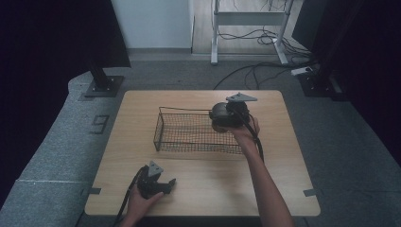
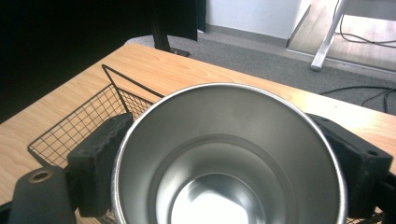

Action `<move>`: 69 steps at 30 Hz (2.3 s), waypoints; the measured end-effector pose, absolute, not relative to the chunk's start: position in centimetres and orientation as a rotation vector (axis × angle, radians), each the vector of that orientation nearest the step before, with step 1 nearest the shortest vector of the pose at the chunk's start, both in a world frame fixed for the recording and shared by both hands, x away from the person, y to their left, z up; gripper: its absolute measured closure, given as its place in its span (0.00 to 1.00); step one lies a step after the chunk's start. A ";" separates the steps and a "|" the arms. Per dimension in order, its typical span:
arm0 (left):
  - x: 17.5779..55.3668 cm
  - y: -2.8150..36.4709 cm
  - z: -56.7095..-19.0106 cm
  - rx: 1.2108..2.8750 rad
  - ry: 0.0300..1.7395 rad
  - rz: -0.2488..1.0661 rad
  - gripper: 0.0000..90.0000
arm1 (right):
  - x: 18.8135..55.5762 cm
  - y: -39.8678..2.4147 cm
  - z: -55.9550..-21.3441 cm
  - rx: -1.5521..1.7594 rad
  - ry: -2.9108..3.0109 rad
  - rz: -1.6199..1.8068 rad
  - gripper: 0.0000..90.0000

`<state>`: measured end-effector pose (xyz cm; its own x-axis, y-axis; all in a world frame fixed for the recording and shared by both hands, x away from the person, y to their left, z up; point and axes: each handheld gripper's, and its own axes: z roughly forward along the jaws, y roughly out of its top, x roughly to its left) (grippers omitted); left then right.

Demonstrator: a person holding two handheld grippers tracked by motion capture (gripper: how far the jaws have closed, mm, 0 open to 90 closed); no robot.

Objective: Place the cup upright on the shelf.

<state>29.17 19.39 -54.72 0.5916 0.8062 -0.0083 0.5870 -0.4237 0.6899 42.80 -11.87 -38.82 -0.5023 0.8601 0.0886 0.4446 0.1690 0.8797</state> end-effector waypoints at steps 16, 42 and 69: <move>29.2 19.4 -54.7 2.161 1.099 0.432 0.18 | 44.1 -11.6 -41.3 1.285 2.046 1.240 0.15; 29.2 19.4 -54.7 2.163 1.100 0.430 0.18 | 45.5 -10.5 -44.1 1.331 2.102 1.167 0.15; 29.2 19.4 -54.7 2.162 1.100 0.430 0.18 | 46.5 -10.0 -47.4 1.414 2.151 1.045 0.15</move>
